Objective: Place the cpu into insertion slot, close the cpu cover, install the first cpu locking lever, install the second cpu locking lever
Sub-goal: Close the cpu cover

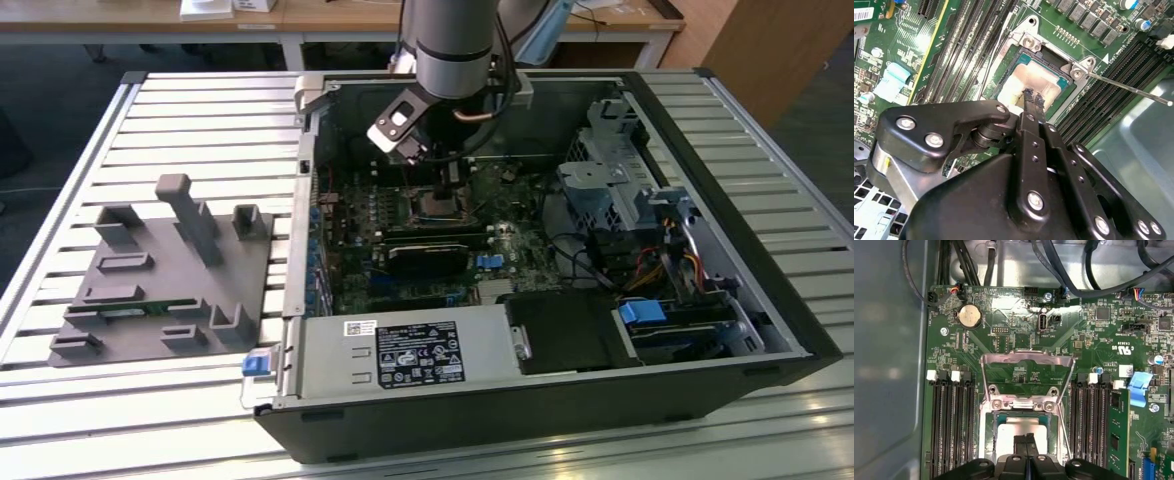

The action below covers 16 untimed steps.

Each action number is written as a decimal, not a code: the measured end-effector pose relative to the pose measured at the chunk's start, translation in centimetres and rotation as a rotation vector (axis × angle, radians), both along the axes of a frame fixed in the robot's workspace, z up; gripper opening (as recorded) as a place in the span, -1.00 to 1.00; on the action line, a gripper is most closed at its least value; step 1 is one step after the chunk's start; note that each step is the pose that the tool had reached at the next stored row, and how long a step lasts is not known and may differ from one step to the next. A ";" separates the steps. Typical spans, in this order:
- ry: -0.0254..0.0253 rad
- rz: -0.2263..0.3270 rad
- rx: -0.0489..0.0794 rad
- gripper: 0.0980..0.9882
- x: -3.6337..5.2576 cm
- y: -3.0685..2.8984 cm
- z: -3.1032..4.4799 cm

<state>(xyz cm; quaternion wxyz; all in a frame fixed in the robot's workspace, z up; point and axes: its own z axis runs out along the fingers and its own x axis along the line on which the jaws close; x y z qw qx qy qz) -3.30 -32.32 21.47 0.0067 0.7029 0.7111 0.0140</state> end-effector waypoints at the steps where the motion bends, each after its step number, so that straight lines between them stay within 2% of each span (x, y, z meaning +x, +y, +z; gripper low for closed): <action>1: 0.0002 0.000 0.000 -0.98 0.00 0.00 0.09; 16: 0.0016 0.000 0.003 -0.98 0.00 0.00 1.01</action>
